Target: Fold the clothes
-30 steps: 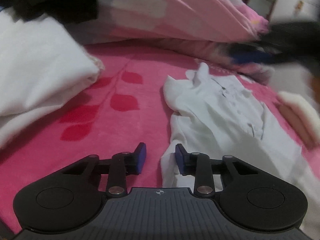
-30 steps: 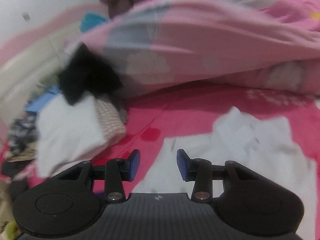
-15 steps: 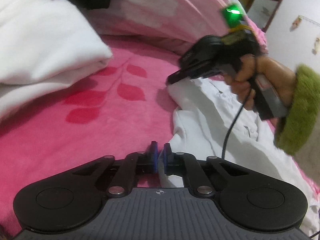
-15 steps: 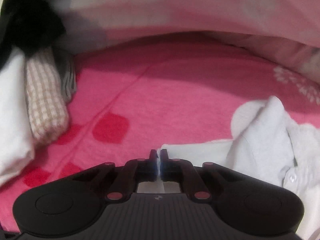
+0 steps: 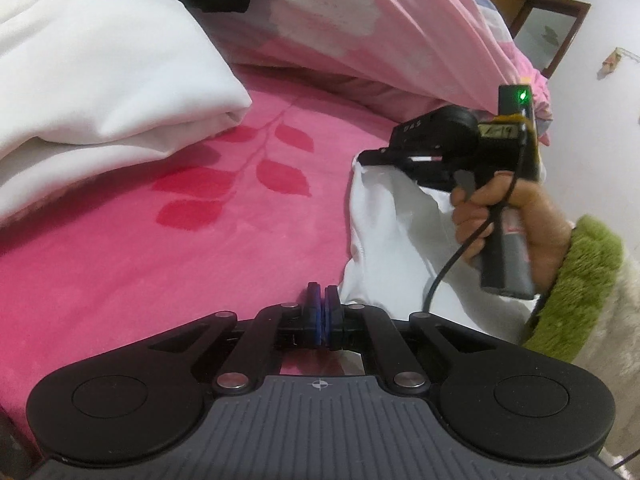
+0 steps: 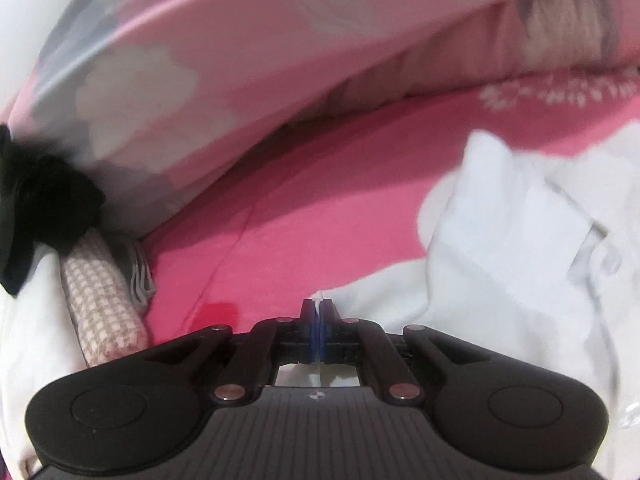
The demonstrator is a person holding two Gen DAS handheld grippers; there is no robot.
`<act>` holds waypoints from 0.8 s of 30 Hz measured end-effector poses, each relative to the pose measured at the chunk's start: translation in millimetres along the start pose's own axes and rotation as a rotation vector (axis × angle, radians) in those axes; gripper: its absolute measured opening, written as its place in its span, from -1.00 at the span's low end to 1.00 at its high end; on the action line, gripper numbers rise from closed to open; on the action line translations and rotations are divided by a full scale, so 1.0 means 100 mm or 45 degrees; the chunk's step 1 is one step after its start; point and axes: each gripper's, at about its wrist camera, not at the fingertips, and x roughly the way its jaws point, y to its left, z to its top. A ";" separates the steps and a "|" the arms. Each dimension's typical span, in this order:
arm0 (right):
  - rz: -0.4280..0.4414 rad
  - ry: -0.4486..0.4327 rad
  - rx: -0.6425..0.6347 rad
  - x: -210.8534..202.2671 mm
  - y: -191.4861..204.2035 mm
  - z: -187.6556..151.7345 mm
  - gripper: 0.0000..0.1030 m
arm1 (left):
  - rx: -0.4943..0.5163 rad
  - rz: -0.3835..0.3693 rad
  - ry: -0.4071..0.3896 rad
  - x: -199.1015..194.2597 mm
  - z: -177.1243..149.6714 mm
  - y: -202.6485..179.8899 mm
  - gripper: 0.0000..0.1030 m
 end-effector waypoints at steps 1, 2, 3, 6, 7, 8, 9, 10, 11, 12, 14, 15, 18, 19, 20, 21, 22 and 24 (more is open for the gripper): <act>0.015 -0.012 0.000 0.02 -0.01 0.01 -0.96 | -0.003 -0.001 0.001 0.00 0.00 0.00 -0.98; 0.030 -0.024 0.000 0.04 -0.01 0.02 -0.95 | -0.006 -0.002 0.003 0.01 0.00 0.01 -0.98; 0.038 -0.034 0.008 0.05 -0.02 0.04 -0.92 | -0.006 -0.004 0.004 0.00 0.00 0.01 -0.98; 0.043 -0.079 0.090 -0.05 -0.08 0.18 -0.91 | -0.012 -0.006 0.006 0.00 0.00 0.02 -0.98; 0.054 -0.105 0.118 -0.14 -0.12 0.23 -0.91 | -0.014 -0.005 0.006 0.00 0.00 0.02 -0.98; 0.075 -0.126 0.129 -0.27 -0.14 0.28 -0.91 | -0.016 -0.005 0.007 0.00 0.00 0.02 -0.98; 0.096 -0.133 0.122 -0.41 -0.15 0.32 -0.91 | -0.017 -0.005 0.008 0.00 0.00 0.02 -0.98; 0.109 -0.122 0.094 -0.55 -0.13 0.34 -0.91 | -0.019 -0.005 0.008 0.00 0.00 0.02 -0.98; 0.120 -0.098 0.052 -0.67 -0.09 0.34 -0.91 | -0.021 -0.005 0.009 0.00 0.00 0.02 -0.96; 0.130 -0.074 0.009 -0.79 -0.05 0.34 -0.91 | -0.022 -0.004 0.009 0.00 0.00 0.03 -0.93; 0.133 0.029 -0.046 -0.92 -0.01 0.27 -0.91 | -0.026 -0.004 0.010 0.00 0.01 0.03 -0.92; 0.132 0.108 -0.043 -0.91 -0.02 0.20 -0.91 | -0.026 -0.003 0.010 -0.01 0.01 0.03 -0.91; 0.116 0.228 0.002 -0.95 -0.11 -0.01 -0.91 | -0.026 0.002 0.010 -0.02 0.01 0.02 -0.90; 0.118 0.224 0.027 -1.03 -0.16 -0.06 -0.91 | -0.028 0.005 0.006 -0.02 0.01 0.02 -0.90; 0.120 0.220 0.052 -1.11 -0.22 -0.12 -0.91 | -0.030 0.008 0.001 -0.03 0.01 0.02 -0.91; 0.128 0.209 0.081 -1.23 -0.29 -0.17 -0.91 | -0.032 0.016 -0.006 -0.05 0.02 0.01 -0.91; 0.142 0.188 0.109 -1.40 -0.36 -0.21 -0.91 | -0.035 0.025 -0.014 -0.07 0.04 0.01 -0.90; 0.136 0.148 0.126 -1.77 -0.46 -0.27 -0.91 | -0.033 0.065 -0.050 -0.14 0.08 -0.02 -0.68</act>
